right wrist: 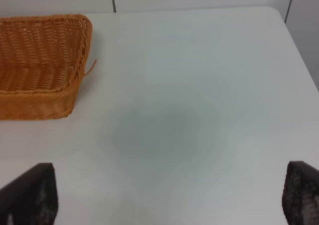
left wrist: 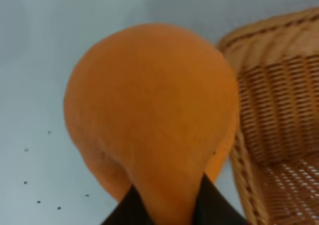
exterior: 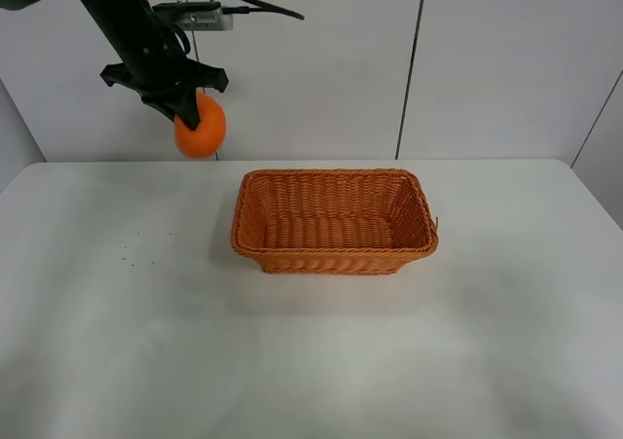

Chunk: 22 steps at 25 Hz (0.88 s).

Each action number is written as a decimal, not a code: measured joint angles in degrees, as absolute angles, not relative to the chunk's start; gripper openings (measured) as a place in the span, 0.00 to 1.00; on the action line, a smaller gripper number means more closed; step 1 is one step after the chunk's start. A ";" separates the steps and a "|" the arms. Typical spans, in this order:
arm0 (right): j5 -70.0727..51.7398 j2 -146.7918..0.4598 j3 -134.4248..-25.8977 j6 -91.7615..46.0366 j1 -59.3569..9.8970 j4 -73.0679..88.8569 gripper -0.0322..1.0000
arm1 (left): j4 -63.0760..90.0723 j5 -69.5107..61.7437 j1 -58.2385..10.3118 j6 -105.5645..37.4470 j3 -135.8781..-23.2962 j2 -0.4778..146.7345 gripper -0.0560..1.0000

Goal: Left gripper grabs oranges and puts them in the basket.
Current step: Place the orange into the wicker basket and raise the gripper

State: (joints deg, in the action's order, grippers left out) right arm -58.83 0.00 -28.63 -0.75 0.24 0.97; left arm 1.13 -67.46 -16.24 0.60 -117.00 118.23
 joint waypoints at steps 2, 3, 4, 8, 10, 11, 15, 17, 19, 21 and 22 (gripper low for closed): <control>-58.83 0.00 -28.63 -0.75 0.24 0.98 0.70 | 1.37 -67.46 -17.60 0.60 -117.15 118.59 0.23; -58.83 0.00 -28.63 -0.75 0.24 0.98 0.70 | 1.42 -67.46 -18.37 0.60 -117.15 118.67 0.23; -58.83 0.00 -28.63 -0.75 0.24 0.98 0.70 | 1.48 -67.46 -18.87 0.60 -117.22 118.87 0.23; -58.83 0.00 -28.63 -0.75 0.24 0.96 0.70 | 1.16 -67.46 -21.64 0.60 -117.77 120.12 0.23; -58.83 0.00 -28.63 -0.75 0.24 0.97 0.70 | 1.53 -67.40 -22.97 0.60 -118.10 120.78 0.23; -58.83 0.00 -28.63 -0.75 0.24 0.90 0.70 | 1.50 -67.40 -23.57 0.60 -118.10 121.14 0.23; -58.83 0.00 -28.63 -0.75 0.24 0.98 0.70 | 1.62 -67.34 -25.83 0.60 -118.80 123.03 0.23; -58.83 0.00 -28.63 -0.75 0.24 0.92 0.70 | 1.55 -67.21 -26.74 0.71 -118.96 124.00 0.23; -58.83 0.00 -28.63 -0.75 0.24 0.92 0.70 | 1.50 -66.56 -27.80 0.73 -119.16 125.12 0.23; -58.83 0.00 -28.63 -0.75 0.24 0.92 0.70 | 1.78 -64.45 -28.86 0.73 -119.20 126.08 0.23; -58.83 0.00 -28.63 -0.75 0.24 0.92 0.70 | 1.80 -63.53 -29.17 0.73 -119.22 126.29 0.23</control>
